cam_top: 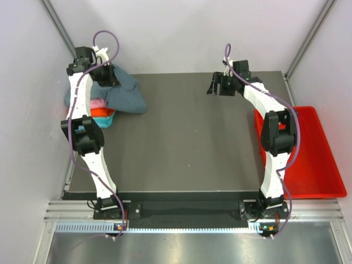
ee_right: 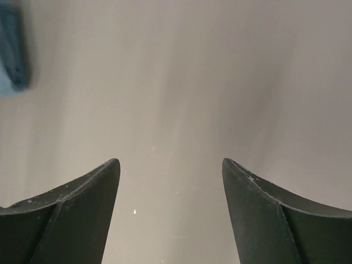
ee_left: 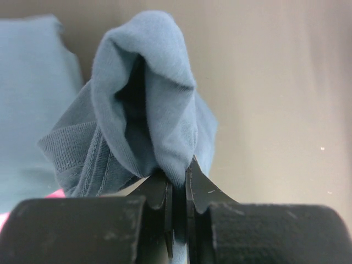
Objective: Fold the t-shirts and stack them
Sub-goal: Neatly place the folded tshirt to the corner
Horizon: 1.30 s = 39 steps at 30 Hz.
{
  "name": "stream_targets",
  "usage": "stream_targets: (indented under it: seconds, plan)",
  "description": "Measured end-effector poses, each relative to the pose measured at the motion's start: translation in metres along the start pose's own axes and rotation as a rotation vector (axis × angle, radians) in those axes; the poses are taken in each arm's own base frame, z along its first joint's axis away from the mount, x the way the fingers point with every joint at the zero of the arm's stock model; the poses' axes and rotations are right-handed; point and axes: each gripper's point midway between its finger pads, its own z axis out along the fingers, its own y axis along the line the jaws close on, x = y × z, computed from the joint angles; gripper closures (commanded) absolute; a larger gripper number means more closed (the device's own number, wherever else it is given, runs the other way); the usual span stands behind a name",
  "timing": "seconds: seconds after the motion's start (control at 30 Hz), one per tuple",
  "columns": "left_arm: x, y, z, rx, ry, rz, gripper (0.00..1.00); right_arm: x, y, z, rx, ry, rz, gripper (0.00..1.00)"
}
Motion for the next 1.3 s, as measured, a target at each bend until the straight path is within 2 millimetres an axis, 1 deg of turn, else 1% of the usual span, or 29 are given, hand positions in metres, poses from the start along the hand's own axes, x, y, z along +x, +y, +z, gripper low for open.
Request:
stream_targets:
  seconds: [0.13, 0.27, 0.4, 0.5, 0.63, 0.77, 0.93, 1.07, 1.2, 1.3]
  plan:
    - [-0.020, 0.001, -0.023, -0.057, -0.053, 0.064, 1.00, 0.004, 0.000, -0.004, 0.005, 0.006, -0.001, 0.23]
    - [-0.049, 0.004, -0.045, -0.115, -0.135, 0.115, 1.00, 0.007, -0.001, -0.005, 0.009, 0.012, -0.004, 0.23]
    - [-0.076, 0.002, -0.064, -0.153, -0.224, 0.157, 1.00, 0.007, -0.001, -0.005, 0.009, 0.013, -0.008, 0.23]
    - [-0.087, -0.001, -0.073, -0.164, -0.266, 0.175, 1.00, 0.009, 0.000, -0.005, 0.009, 0.017, -0.009, 0.23]
    - [-0.092, -0.003, -0.081, -0.170, -0.286, 0.183, 1.00, 0.010, 0.003, -0.005, 0.006, 0.017, -0.019, 0.23]
    - [-0.093, 0.003, -0.088, -0.183, -0.296, 0.177, 1.00, 0.011, 0.011, -0.004, -0.004, 0.019, -0.032, 0.23]
    - [-0.092, 0.031, -0.104, -0.232, -0.307, 0.155, 1.00, 0.013, 0.022, -0.002, -0.019, 0.024, -0.049, 0.23]
    - [-0.090, 0.054, -0.121, -0.291, -0.308, 0.150, 1.00, 0.015, 0.028, -0.001, -0.028, 0.029, -0.060, 0.23]
    - [-0.095, 0.062, -0.132, -0.338, -0.321, 0.178, 1.00, 0.017, 0.032, 0.000, -0.033, 0.032, -0.066, 0.23]
    - [-0.094, 0.068, -0.131, -0.366, -0.310, 0.193, 1.00, 0.017, 0.032, 0.000, -0.034, 0.032, -0.067, 0.23]
